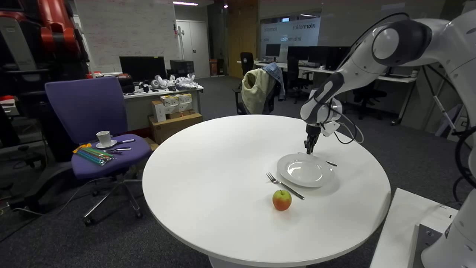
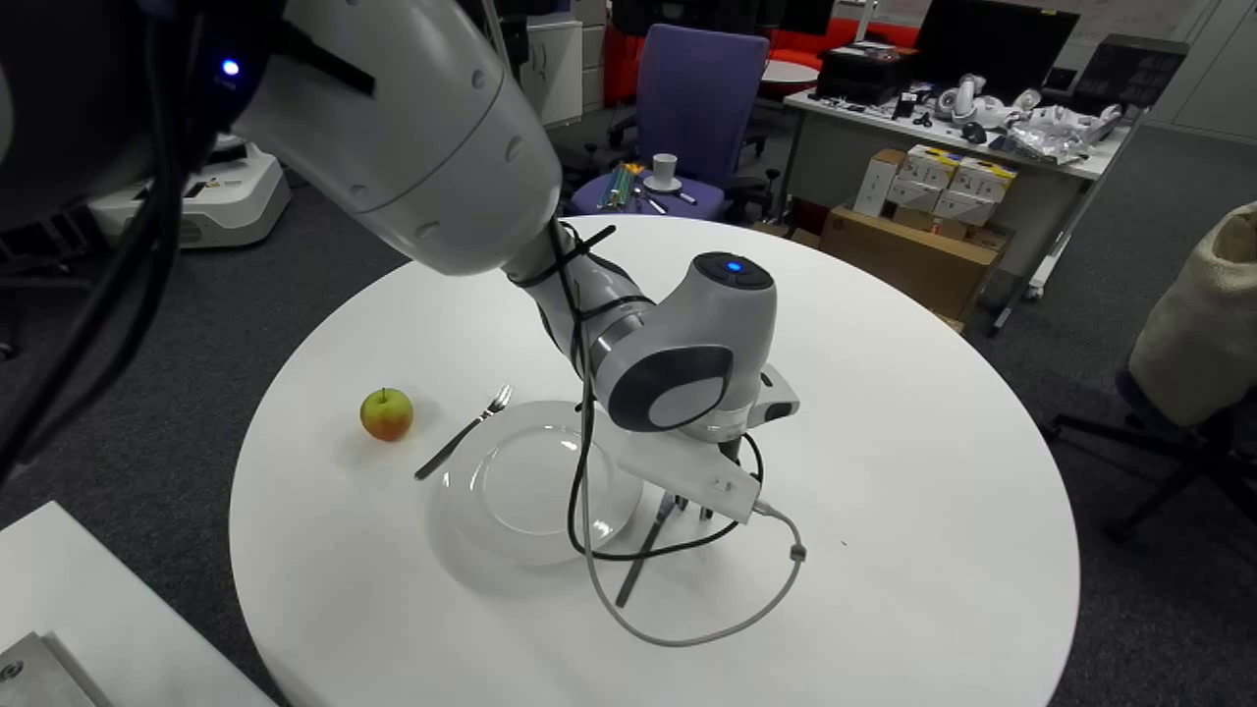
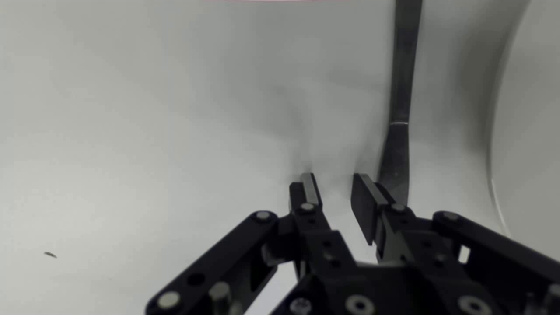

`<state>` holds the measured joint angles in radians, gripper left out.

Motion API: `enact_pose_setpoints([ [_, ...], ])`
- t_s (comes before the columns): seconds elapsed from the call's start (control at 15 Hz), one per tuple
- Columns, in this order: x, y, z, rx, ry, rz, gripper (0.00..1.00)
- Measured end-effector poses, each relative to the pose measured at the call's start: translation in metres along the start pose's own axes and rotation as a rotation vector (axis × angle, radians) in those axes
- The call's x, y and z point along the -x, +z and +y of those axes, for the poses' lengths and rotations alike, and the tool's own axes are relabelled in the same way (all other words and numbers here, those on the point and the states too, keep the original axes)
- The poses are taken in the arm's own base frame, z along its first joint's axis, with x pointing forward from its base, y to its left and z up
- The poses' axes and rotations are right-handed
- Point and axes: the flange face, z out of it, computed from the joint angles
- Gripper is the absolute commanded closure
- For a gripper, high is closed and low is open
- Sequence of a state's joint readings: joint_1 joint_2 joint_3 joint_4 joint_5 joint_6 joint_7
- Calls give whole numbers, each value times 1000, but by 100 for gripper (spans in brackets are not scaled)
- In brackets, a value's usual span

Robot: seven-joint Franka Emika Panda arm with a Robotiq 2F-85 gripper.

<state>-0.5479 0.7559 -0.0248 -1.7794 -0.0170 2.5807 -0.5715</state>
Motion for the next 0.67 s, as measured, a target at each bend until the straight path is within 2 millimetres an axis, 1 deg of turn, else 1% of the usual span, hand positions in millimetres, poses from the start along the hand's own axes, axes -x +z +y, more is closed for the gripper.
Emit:
enact_pose_setpoints([
  [0.13, 4, -1, 6, 8, 8, -2, 71],
  [0.33, 4, -11, 13, 22, 15, 8, 70],
  [0.53, -2, -32, 16, 42, 13, 38, 68],
  [0.67, -7, -53, 15, 57, 7, 62, 64],
])
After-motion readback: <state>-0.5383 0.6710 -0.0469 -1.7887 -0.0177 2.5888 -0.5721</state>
